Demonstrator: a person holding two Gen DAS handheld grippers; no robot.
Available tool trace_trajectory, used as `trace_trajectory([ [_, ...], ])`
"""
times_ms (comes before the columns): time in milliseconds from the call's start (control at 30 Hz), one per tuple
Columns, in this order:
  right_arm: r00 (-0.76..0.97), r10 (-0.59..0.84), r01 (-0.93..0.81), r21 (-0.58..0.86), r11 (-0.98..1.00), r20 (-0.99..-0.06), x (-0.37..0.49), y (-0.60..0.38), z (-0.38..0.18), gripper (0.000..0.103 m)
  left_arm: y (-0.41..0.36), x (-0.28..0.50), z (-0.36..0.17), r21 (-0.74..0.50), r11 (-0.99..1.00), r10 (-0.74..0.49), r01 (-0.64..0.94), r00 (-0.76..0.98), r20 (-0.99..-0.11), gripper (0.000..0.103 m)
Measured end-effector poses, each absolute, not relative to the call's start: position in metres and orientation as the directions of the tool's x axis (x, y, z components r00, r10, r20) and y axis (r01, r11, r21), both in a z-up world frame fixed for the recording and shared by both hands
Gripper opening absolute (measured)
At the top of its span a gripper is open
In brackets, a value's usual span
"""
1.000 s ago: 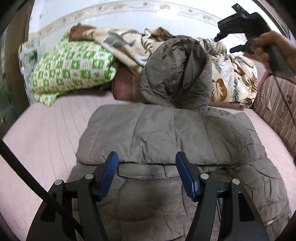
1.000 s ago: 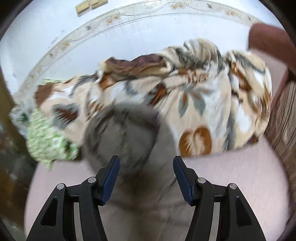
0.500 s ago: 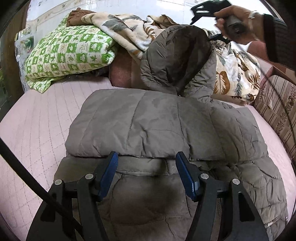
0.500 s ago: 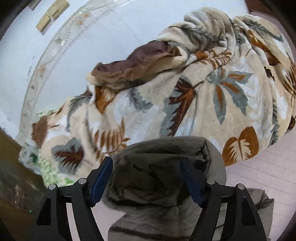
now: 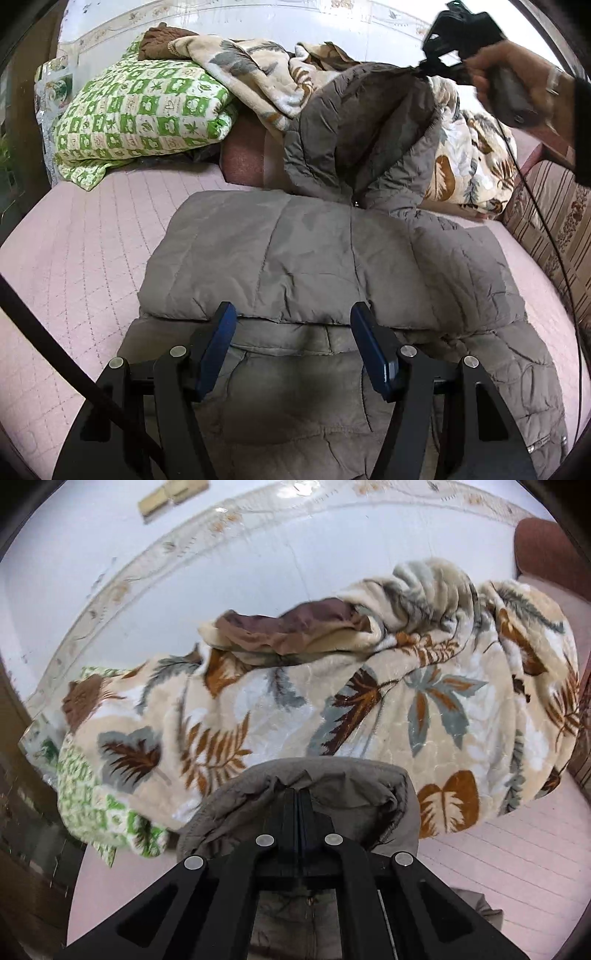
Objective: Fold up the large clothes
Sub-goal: 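Grasp the jacket hood tip with the right tool, then fold the hood down onto the jacket body and open the right tool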
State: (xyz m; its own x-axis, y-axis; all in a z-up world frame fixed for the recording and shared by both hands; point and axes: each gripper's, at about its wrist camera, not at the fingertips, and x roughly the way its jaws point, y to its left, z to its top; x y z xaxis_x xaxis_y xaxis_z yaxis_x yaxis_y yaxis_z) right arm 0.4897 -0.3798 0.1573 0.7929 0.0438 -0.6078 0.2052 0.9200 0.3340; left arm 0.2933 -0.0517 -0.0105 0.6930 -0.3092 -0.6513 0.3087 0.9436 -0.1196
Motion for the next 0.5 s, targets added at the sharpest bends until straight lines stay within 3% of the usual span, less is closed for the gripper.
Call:
trace_trajectory([
  [500,0.806,0.164,0.048,0.339,0.940,-0.569,0.364,-0.326,0.164,0.002,-0.033,0.297,0.009,-0.147,0.956,-0.288,0.254,0.724,-0.627,0.064],
])
